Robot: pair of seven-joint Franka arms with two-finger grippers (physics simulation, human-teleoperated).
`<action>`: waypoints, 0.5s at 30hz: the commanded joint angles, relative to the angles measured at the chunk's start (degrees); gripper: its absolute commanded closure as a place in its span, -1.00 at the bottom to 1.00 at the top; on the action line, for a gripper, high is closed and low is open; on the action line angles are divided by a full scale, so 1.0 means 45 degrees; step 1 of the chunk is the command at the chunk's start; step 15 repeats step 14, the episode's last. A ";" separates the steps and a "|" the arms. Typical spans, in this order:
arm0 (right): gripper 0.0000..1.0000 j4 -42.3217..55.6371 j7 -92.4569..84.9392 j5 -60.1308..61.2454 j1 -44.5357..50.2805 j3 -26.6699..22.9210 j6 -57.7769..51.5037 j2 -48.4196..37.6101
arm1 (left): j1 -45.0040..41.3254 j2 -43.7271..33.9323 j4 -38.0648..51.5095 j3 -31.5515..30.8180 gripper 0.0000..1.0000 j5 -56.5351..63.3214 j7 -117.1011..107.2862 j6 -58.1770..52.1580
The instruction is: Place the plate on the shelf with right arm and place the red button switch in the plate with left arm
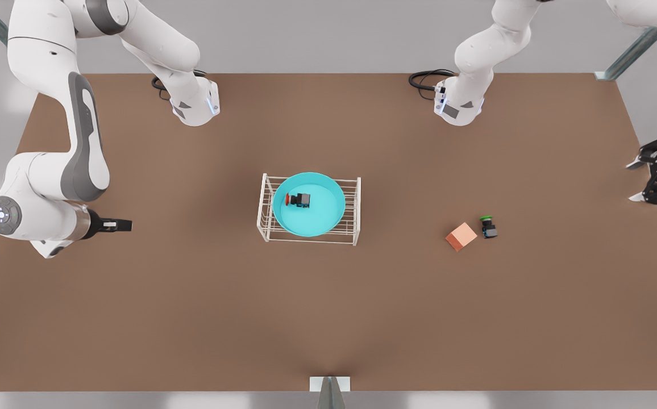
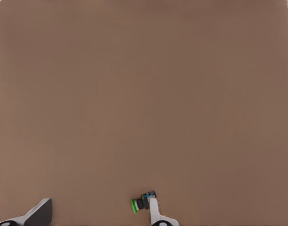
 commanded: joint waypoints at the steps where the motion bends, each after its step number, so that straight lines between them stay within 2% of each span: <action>1: -1.00 0.0006 -0.0011 0.0007 0.0001 0.0006 -0.0020 -0.0008 | -0.7119 0.0141 0.0214 -0.0129 -1.00 -0.0250 1.2955 0.0175; 3: -1.00 0.0006 -0.0011 0.0007 0.0001 0.0006 -0.0020 -0.0008 | -0.7959 0.2113 0.2734 -0.0306 -1.00 0.0648 1.3014 -0.0236; 15: -1.00 0.0006 0.0008 0.0007 0.0020 0.0006 -0.0020 0.0070 | -0.7804 0.2661 0.2656 -0.0208 -1.00 0.0570 1.2936 -0.0040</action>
